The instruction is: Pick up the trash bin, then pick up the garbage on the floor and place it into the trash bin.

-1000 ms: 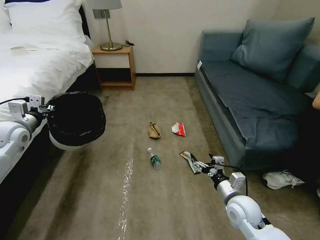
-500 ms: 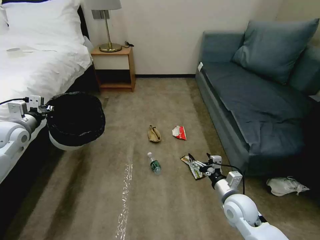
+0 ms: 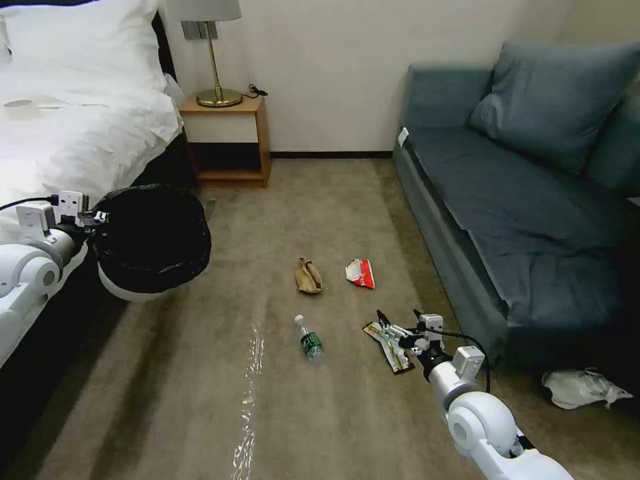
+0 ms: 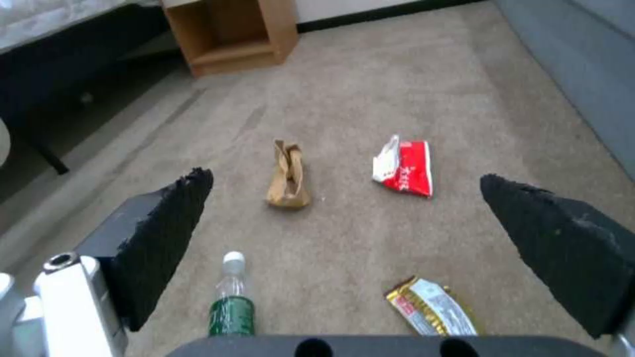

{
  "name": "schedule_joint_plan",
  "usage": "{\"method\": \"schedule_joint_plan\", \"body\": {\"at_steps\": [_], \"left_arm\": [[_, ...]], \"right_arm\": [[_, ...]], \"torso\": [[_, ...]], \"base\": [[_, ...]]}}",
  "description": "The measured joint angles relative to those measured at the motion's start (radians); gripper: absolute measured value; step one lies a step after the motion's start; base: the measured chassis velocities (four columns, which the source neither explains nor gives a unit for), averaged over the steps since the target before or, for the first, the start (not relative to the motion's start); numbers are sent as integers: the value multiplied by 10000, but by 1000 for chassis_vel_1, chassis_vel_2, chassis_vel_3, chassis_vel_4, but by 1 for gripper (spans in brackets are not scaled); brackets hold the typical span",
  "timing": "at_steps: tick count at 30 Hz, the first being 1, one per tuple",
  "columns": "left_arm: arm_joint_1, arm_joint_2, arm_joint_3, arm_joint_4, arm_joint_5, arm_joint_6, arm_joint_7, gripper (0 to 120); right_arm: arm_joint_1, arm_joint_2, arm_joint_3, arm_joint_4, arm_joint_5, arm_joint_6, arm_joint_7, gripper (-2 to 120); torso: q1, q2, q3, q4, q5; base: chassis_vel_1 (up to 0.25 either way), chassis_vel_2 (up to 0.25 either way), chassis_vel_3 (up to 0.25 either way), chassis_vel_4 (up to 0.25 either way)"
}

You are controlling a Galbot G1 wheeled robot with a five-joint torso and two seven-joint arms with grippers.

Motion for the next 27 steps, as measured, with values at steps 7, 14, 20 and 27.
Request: {"method": "schedule_joint_plan", "body": {"at_steps": [7, 14, 20, 27], "left_arm": [[52, 35, -11, -61, 2, -3, -2, 5], [117, 61, -29, -134, -4, -6, -18, 5], [143, 58, -37, -157, -5, -9, -22, 5], [161, 56, -54, -164, -5, -18, -24, 5]], "right_arm": [[-61, 12, 19, 21, -59, 18, -4, 100], [-106, 23, 40, 41, -110, 30, -10, 100], [-177, 20, 49, 58, -196, 45, -13, 100], [-184, 32, 28, 75, -240, 53, -15, 100]], "torso": [[0, 1, 0, -3, -1], [0, 0, 0, 1, 0], [0, 1, 0, -4, 0], [0, 1, 0, 0, -1]], "base": [[-71, 69, 71, -72], [-86, 75, 79, -80], [-80, 84, 79, -91], [-70, 78, 77, -79]]}}
